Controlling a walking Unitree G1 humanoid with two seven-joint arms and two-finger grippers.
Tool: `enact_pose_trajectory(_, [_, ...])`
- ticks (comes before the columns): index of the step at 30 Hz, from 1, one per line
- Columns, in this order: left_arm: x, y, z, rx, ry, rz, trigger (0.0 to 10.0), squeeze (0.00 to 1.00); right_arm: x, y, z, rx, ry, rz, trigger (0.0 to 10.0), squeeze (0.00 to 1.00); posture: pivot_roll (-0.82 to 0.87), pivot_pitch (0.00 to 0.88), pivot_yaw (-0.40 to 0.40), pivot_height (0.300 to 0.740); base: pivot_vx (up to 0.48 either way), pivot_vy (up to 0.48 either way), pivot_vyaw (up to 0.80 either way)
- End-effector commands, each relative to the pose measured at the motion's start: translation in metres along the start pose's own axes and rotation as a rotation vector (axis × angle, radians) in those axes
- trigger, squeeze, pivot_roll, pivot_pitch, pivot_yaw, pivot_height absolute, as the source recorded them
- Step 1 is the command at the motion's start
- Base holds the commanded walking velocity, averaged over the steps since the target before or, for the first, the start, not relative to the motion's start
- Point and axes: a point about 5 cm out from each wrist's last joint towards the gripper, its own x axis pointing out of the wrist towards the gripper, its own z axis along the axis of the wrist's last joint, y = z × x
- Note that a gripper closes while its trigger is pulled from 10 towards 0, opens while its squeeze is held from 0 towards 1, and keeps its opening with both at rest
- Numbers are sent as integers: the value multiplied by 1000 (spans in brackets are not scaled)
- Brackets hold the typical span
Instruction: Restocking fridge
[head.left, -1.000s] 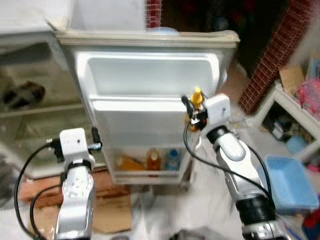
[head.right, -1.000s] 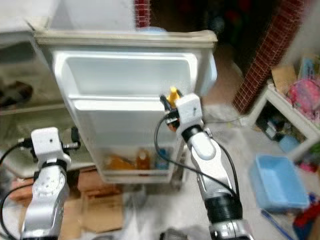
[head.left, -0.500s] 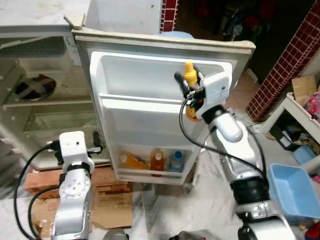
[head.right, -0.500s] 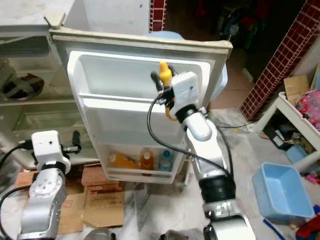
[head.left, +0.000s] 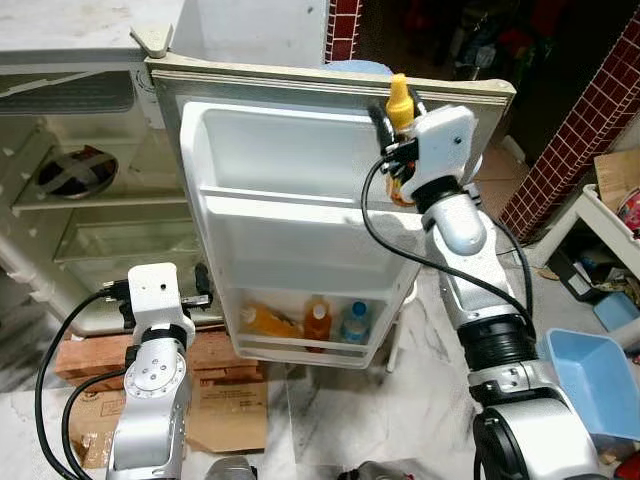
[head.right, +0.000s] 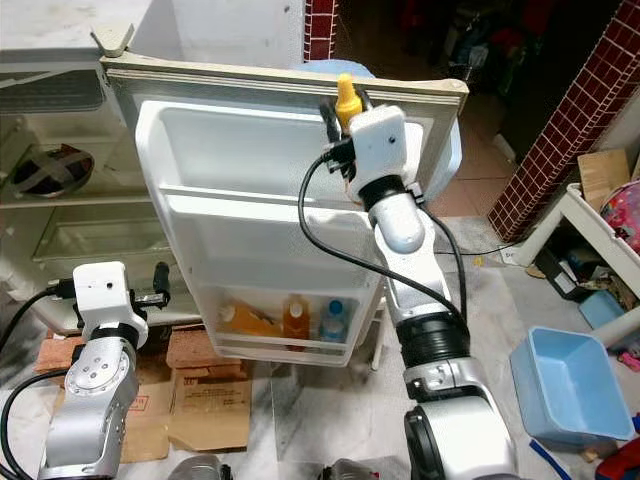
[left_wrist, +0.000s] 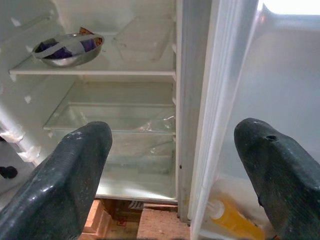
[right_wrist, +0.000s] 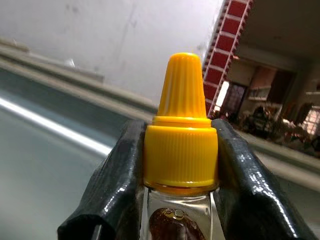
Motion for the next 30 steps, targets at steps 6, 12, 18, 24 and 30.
enact_pose_trajectory(6, [-3,-2,9,5,-38,-6,10000,0,14,17,4,-126,-73,17,10000,0,87,0,-54,740,0,0,0])
enact_pose_trajectory(12, [-5,-2,9,8,-44,-5,10000,0,22,19,6,-243,-131,-1,10000,0,93,0,-58,740,0,0,0])
enact_pose_trajectory(18, [-6,-2,10,8,-46,-7,10000,0,8,14,-22,-288,-15,5,10000,0,91,0,-59,740,0,0,0])
enact_pose_trajectory(24, [-6,-3,9,8,-41,-12,10000,0,-10,2,-43,-310,69,-34,10000,0,80,0,-53,740,0,0,0])
enact_pose_trajectory(30, [-5,-4,9,7,-38,-20,10000,0,-18,-9,-53,-364,133,-76,10000,0,76,0,-50,740,0,0,0])
